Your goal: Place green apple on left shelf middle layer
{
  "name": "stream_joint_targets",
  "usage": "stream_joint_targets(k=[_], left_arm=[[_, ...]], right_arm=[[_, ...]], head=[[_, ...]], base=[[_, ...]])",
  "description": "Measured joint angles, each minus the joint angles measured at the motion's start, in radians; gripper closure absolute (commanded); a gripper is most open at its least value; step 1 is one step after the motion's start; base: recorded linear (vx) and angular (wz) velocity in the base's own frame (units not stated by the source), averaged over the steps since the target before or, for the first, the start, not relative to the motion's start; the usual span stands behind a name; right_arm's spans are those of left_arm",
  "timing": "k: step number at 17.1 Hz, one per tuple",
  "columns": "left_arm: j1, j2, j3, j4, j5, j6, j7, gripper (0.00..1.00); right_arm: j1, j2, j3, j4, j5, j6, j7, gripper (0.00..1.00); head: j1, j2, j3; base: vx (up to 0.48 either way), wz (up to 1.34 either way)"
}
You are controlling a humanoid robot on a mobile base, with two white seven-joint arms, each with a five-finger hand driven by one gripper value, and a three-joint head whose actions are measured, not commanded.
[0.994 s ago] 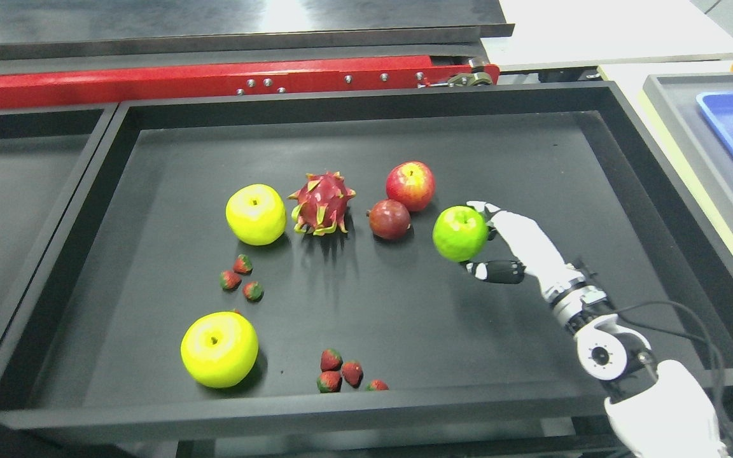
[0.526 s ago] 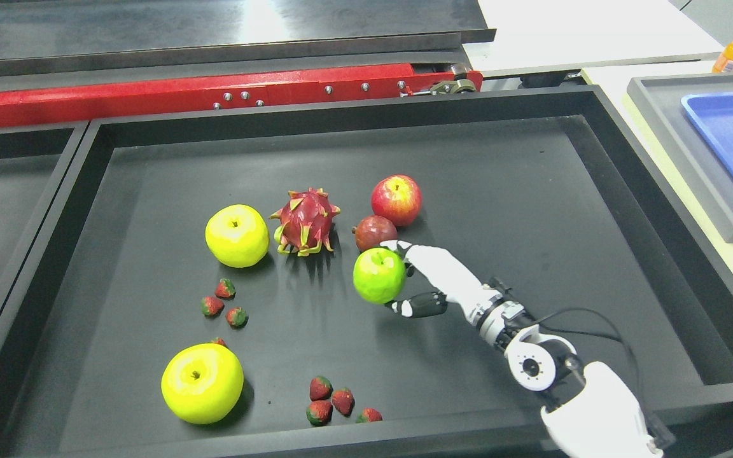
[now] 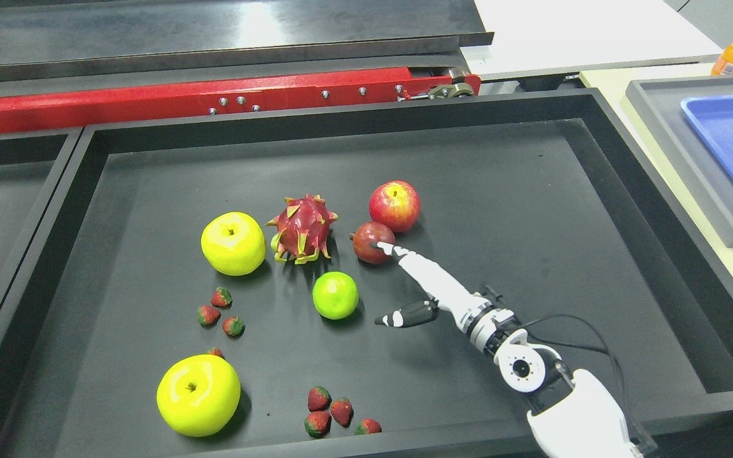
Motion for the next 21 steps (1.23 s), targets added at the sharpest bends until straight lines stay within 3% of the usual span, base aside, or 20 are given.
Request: stream_joint_targets(k=[6, 9, 21], left_arm=[[0.0, 0.0, 0.0, 0.0, 0.0, 0.0, 0.0, 0.0], [0.0, 0.0, 0.0, 0.0, 0.0, 0.0, 0.0, 0.0], [0.0, 0.0, 0.0, 0.0, 0.0, 0.0, 0.0, 0.0]], right_arm=[[0.014, 0.051, -0.196, 0.007, -0.242, -0.027, -0.144, 0.0], [0.034, 0.078, -0.265, 0.008, -0.317, -0.089, -0.223, 0.0], [0.077, 0.134, -0.351, 0.002, -0.438, -0.18, -0.3, 0.0]], head=[[0.0, 0.0, 0.0], [0.0, 0.0, 0.0], [0.0, 0.0, 0.0]], base=[[0.0, 0.0], [0.0, 0.0], [0.0, 0.0]])
